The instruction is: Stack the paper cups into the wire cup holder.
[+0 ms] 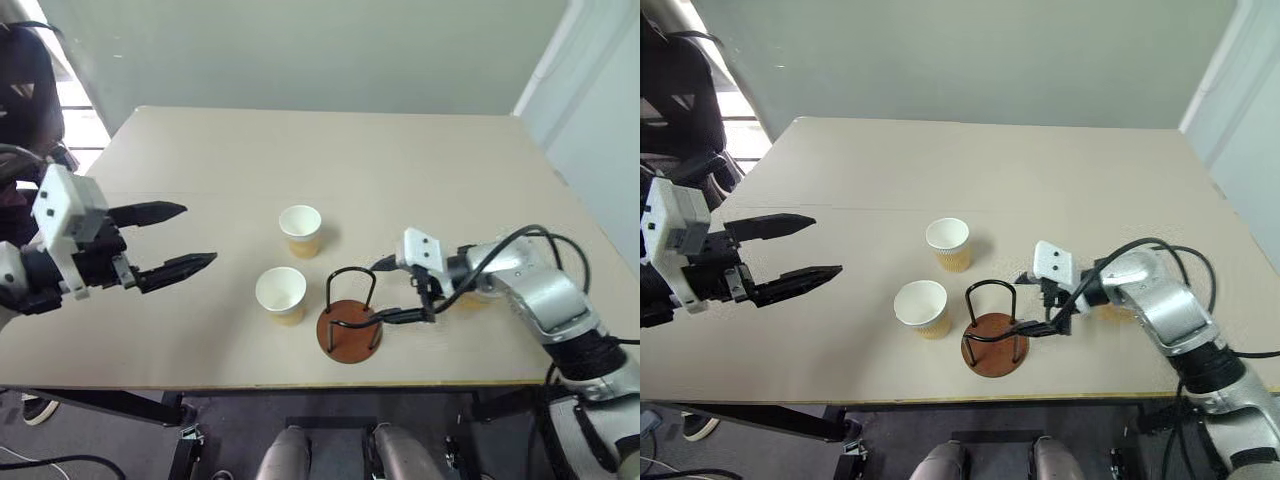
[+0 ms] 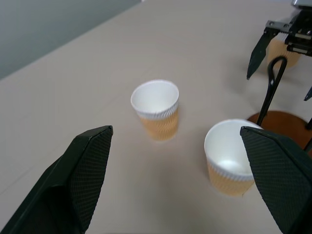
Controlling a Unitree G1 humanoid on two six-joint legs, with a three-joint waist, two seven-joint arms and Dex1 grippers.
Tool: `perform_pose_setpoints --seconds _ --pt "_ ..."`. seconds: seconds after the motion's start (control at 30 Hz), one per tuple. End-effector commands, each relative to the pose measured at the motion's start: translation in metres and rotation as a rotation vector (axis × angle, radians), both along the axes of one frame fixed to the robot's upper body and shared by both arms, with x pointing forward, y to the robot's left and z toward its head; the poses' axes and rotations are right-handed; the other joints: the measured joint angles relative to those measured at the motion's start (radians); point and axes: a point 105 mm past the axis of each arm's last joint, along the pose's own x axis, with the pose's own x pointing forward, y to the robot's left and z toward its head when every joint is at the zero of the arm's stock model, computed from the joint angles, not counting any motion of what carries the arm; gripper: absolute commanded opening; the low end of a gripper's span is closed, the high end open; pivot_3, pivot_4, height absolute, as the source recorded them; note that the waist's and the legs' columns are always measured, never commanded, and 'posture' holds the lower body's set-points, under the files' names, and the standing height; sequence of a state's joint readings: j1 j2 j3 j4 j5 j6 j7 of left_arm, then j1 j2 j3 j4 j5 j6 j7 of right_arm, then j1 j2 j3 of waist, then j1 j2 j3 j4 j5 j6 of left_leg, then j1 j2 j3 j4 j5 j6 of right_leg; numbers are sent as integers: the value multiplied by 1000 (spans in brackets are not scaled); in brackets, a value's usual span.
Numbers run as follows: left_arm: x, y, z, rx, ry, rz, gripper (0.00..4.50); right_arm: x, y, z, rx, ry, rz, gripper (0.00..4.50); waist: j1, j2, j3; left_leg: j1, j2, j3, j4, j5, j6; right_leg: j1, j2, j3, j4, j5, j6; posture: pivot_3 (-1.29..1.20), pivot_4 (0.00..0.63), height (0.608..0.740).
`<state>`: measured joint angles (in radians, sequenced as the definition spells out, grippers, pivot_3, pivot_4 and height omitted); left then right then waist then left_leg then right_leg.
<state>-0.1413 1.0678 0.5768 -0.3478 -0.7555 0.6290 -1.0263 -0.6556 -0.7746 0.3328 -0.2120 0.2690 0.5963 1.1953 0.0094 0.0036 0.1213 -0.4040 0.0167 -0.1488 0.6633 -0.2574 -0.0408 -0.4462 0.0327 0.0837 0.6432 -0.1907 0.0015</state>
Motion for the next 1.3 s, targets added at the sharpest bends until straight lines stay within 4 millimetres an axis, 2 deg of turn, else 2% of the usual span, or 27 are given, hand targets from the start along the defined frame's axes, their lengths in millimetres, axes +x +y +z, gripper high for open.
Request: perform_pose_setpoints --seconds 0.03,0.1,0.17,0.23,0.33,0.5,0.73,1.13,1.23,1.3 --pt "-3 1 23 1 -74 -8 4500 1 -12 54 26 -161 36 4489 -1 0 0 0 0 0 0 0 0 0 0 0 0 0 0 0 150 740" --pt "-2 2 24 5 -75 -14 4500 3 -27 76 9 -235 28 4489 -1 0 0 0 0 0 -1 0 0 -1 0 0 0 0 0 0 150 740" --pt "0 1 23 7 -71 -22 4500 -5 -44 95 -19 -278 29 4489 3 0 0 0 0 0 -2 0 0 -1 0 0 0 -1 -1 0 150 740" --pt "1 1 22 6 -69 -31 4500 -15 -56 100 -58 -287 37 4489 6 -1 0 0 0 0 -2 -1 0 -1 0 0 0 -2 -2 0 150 740" --pt "4 -2 19 5 -61 -49 4500 -28 -89 91 -193 -251 4 4489 13 -1 0 -1 0 0 -2 -3 -2 -1 0 -1 0 -3 -1 0 150 740" --pt "10 -11 17 8 -51 -106 4500 -38 -112 62 -327 -183 -27 4489 15 -2 0 0 0 1 1 -6 -4 1 0 0 0 -5 0 0 150 740" --pt "16 -16 18 23 -54 -129 4500 -30 -119 34 -365 -160 -80 4489 5 -2 1 2 0 3 1 -4 -2 2 0 2 0 -2 5 0 150 740" --pt "10 -12 19 33 -56 -96 4500 -13 -127 -1 -383 -101 -113 4489 6 -3 1 3 0 3 3 -3 0 4 0 3 -1 1 9 0 150 740" --pt "8 -10 20 34 -57 -85 4500 -10 -130 -6 -385 -89 -110 3907 5 -3 1 3 0 3 2 -3 0 4 0 3 -1 1 10 0 150 740" --pt "7 -10 19 33 -57 -80 4500 -9 -131 -8 -387 -86 -108 3176 5 -3 1 3 0 3 2 -3 0 4 0 3 -1 1 10 0 150 740"
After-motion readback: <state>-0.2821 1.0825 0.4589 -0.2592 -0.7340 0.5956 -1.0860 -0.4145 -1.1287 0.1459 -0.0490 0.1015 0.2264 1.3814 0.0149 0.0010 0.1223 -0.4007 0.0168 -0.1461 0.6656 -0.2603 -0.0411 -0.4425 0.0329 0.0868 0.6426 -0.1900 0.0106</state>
